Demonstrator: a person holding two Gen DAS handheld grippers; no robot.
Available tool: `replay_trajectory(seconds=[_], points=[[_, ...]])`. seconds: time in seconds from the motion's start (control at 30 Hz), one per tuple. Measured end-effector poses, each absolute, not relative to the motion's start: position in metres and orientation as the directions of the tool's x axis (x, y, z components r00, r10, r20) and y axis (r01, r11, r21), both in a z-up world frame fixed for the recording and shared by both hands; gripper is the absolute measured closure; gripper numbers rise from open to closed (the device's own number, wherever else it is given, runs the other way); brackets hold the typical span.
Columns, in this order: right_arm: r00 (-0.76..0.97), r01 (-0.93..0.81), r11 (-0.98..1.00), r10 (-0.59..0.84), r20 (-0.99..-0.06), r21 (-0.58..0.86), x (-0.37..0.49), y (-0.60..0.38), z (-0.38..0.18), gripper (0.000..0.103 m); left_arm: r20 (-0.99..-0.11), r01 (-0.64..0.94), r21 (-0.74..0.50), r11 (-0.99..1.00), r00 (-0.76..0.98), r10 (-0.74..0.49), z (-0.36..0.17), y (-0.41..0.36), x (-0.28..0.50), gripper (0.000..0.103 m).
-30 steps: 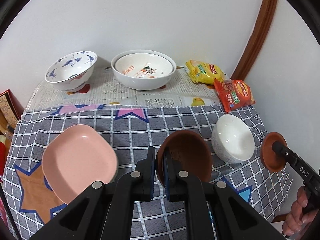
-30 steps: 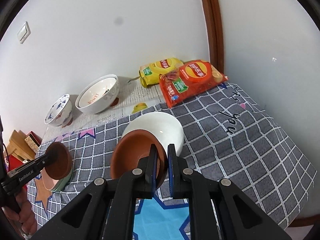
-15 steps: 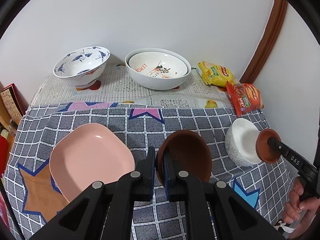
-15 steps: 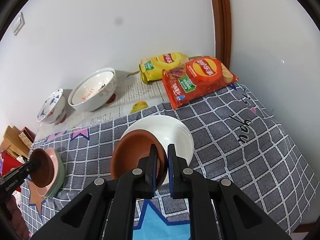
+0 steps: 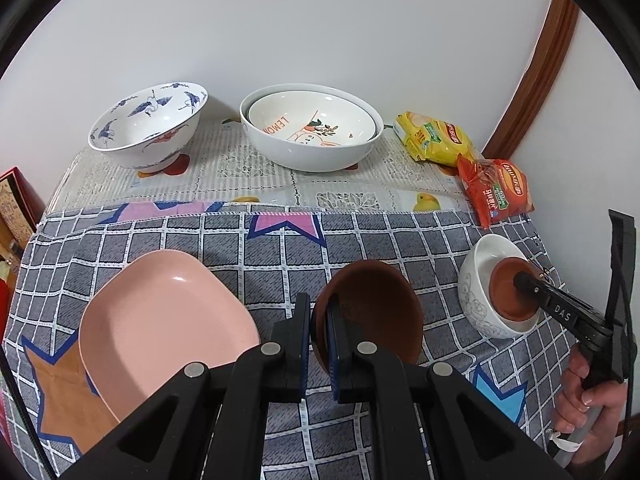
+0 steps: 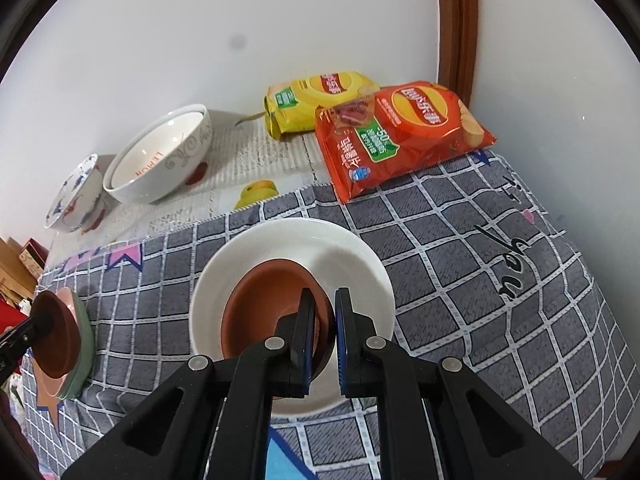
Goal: Organize plates and bowls
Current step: 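Carry the right gripper's brown bowl over the white bowl while the left gripper holds its brown bowl, then lower the brown bowl into the white bowl and open the right gripper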
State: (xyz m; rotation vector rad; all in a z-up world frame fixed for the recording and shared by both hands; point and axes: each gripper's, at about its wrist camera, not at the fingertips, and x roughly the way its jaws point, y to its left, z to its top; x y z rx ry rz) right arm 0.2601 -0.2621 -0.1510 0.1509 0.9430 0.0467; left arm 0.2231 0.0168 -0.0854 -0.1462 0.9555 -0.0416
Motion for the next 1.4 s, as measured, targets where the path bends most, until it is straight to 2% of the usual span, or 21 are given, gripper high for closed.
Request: replay_trajectory(seconds=[0.6, 0.97, 1.4], points=[[0.545, 0.002, 0.991, 0.110, -0.831, 0.132, 0.281, -0.256, -0.170, 0.093, -0.816, -0.011, -0.154, 0.988, 0.565, -0.121, -0.096, 0.012, 0.237, 0.095], [0.511, -0.053, 0.999, 0.030, -0.859, 0.004, 0.288, -0.243, -0.174, 0.093, -0.813, -0.003, -0.168, 0.986, 0.566, -0.136, -0.096, 0.014, 0.235, 0.095], [0.501, -0.079, 0.996, 0.010, -0.865, -0.035, 0.289, -0.237, -0.176, 0.090, -0.810, 0.008, -0.179, 0.984, 0.566, -0.152, -0.097, 0.016, 0.231, 0.095]])
